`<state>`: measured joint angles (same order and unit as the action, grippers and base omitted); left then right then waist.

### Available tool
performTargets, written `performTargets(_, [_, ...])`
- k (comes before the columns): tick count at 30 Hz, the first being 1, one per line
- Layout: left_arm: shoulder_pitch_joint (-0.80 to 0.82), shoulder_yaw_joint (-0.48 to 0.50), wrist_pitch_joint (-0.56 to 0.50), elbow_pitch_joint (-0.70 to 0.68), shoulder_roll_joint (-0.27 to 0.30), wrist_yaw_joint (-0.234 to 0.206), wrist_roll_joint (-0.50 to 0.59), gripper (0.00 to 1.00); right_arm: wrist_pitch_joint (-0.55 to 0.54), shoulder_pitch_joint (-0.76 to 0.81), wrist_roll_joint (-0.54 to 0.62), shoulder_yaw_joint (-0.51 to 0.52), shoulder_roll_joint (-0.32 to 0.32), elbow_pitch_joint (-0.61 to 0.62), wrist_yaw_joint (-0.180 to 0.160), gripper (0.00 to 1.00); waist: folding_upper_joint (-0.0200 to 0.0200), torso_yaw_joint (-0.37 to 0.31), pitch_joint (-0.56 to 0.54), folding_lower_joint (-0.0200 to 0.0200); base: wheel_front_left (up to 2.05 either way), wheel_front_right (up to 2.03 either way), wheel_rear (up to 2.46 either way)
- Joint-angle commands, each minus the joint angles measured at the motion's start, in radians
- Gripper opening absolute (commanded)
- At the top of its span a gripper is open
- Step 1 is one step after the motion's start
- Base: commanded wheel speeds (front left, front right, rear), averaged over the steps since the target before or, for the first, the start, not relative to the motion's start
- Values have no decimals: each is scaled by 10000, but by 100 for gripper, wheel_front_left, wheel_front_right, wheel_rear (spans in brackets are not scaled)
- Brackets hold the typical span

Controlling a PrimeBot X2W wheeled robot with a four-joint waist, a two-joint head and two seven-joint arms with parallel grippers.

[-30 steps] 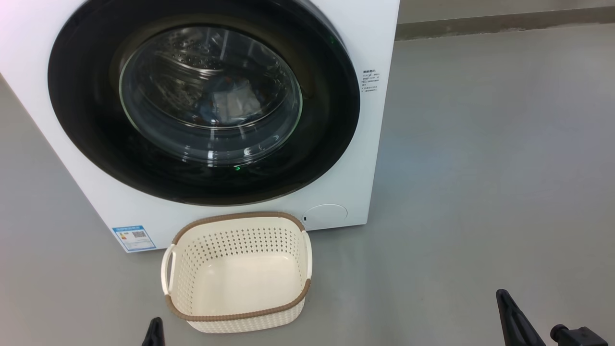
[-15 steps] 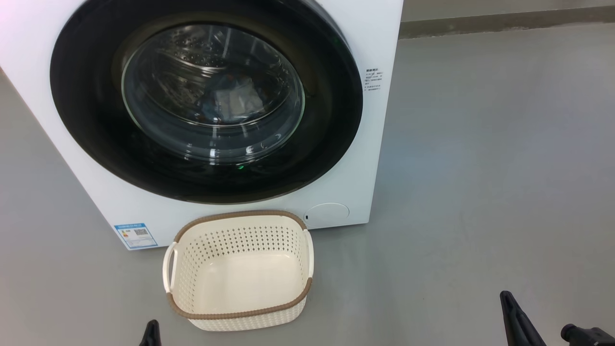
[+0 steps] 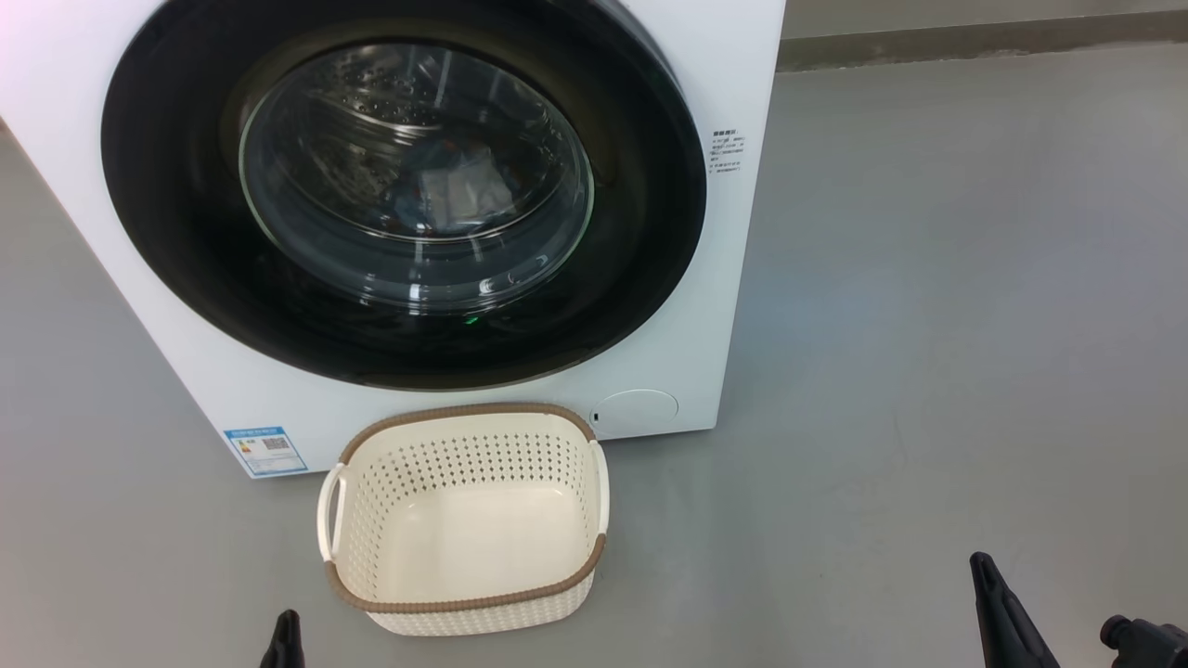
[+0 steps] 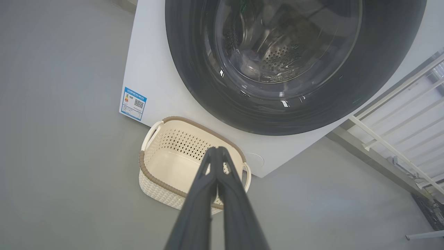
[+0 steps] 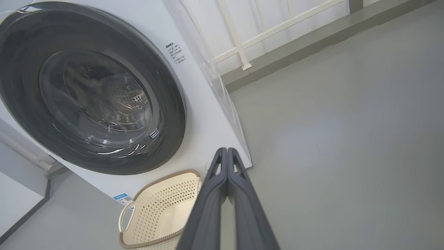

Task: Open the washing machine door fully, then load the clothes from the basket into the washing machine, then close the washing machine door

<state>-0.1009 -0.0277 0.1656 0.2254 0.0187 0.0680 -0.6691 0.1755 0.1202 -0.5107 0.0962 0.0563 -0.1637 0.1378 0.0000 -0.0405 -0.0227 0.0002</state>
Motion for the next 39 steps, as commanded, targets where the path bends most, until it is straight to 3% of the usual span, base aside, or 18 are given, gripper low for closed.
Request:
performTargets(1, [432,174,-71,-185,133,83,-266,0,-88,-375,-331,-38,74,194,-18,0,0,5,3,-1,0,0,0])
performTargets(39, [1113,683,-1185,-27,208,306,-4013,0,-1193,-1152,-4745,-5,60,-216,-40,0,0,169,107,-1,0,0,0])
